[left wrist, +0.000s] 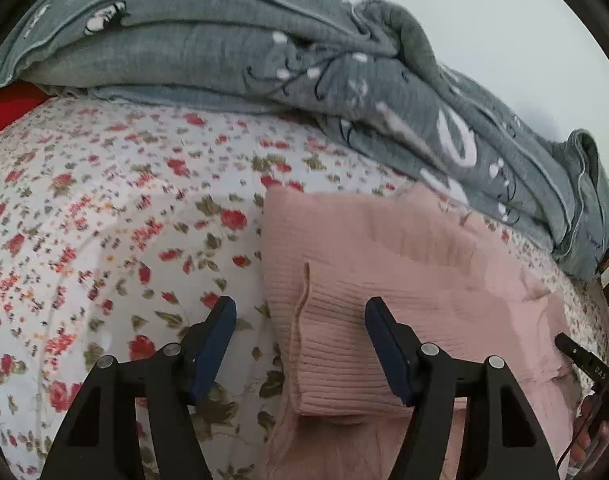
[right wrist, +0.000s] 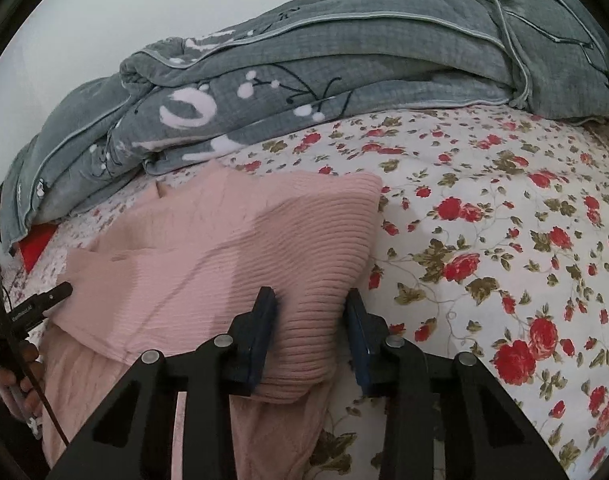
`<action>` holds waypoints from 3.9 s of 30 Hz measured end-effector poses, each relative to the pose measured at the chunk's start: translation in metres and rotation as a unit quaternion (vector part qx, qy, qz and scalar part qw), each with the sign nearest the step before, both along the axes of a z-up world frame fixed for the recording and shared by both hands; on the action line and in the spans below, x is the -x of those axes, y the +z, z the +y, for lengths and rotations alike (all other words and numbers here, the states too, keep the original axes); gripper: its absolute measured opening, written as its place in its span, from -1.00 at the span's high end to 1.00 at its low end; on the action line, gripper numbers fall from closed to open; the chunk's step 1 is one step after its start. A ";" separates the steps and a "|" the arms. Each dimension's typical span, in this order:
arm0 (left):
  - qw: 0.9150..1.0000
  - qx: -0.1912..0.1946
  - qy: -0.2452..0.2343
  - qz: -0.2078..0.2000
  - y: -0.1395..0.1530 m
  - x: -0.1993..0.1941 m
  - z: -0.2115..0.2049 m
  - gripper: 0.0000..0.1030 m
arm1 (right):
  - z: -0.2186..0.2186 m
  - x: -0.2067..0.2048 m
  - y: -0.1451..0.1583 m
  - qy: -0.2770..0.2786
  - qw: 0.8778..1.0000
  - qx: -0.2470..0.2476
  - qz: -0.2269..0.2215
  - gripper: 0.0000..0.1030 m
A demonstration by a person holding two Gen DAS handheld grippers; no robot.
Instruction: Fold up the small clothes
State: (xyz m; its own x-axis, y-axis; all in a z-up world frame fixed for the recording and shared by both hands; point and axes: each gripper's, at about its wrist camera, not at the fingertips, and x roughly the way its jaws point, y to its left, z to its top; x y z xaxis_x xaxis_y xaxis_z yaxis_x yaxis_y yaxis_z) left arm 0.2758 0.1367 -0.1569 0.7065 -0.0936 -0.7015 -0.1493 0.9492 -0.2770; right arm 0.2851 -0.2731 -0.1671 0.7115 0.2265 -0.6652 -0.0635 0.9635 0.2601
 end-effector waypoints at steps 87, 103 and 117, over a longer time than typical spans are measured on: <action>0.994 -0.027 -0.097 -0.039 0.006 -0.091 0.007 -0.13 | 0.156 -0.180 -0.008 0.161 0.979 0.113 0.054 0.74; 0.993 -0.050 -0.107 0.026 -0.014 -0.108 -0.005 0.61 | 0.031 -0.105 0.024 0.057 0.987 0.139 0.056 -0.11; 0.995 -0.039 -0.083 0.030 -0.013 -0.109 0.004 0.29 | 0.012 -0.110 -0.006 0.030 0.994 0.097 0.046 0.91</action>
